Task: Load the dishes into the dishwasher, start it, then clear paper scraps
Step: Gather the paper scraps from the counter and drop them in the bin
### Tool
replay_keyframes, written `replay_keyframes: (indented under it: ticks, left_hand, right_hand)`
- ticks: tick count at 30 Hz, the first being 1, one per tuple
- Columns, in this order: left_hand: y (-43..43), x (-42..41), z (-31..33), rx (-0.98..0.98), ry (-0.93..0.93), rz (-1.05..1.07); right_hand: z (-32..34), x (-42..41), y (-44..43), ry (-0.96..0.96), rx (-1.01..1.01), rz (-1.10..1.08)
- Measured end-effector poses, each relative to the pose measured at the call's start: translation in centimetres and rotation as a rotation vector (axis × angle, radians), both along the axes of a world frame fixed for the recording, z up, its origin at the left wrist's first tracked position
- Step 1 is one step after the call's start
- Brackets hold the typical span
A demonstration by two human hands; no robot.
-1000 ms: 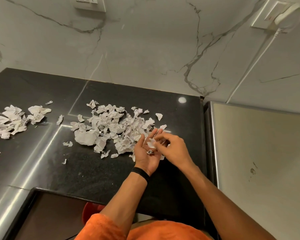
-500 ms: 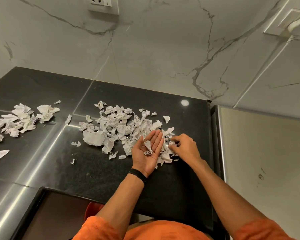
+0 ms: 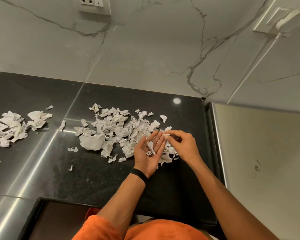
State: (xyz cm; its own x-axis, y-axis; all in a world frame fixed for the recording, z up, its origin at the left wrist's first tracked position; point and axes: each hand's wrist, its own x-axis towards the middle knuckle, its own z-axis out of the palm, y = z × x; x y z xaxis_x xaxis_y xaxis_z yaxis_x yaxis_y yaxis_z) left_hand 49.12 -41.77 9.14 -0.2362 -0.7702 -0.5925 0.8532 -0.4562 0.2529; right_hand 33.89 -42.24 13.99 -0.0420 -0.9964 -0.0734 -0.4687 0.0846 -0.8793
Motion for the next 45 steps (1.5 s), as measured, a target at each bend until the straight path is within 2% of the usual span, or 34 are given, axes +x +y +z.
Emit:
replay_keyframes:
  ticks: [3,7,14,22,27,32,36,38,41,45]
  left_hand:
    - [-0.1,-0.4,-0.1,0.011,-0.025,-0.009]
    - [-0.2,-0.4,-0.5,-0.013,-0.009,-0.036]
    - [0.1,0.2,-1.6,-0.02,0.025,-0.07]
    - [0.4,1.3,-1.5,-0.014,0.132,-0.078]
    - [1.3,2.5,-1.7,-0.029,0.113,-0.066]
    - [2.6,3.3,-1.5,0.037,0.162,-0.041]
    - [3.2,4.8,-1.4,0.017,0.206,-0.02]
    - [3.4,5.8,-1.5,0.01,0.212,-0.021]
    - [3.8,7.2,-2.1,0.018,0.199,0.004]
    - [4.4,9.1,-2.9,0.026,0.172,0.035]
  right_hand:
    - [1.6,2.2,1.2,-0.096,0.047,0.131]
    - [0.9,3.6,1.9,0.024,0.092,0.09]
    - [1.6,3.6,2.9,-0.038,0.038,-0.01]
    - [2.1,5.8,4.4,0.011,0.079,0.092]
    - [2.4,6.1,5.3,-0.109,0.019,-0.016]
    - [1.7,8.2,5.7,-0.159,-0.001,0.055]
    - [0.8,8.0,6.0,-0.214,-0.058,-0.064]
    - [-0.1,7.1,6.2,-0.165,-0.05,-0.108]
    - [-2.1,6.0,6.7,0.016,0.014,-0.112]
    - [-4.4,6.3,7.9,0.263,0.092,0.059]
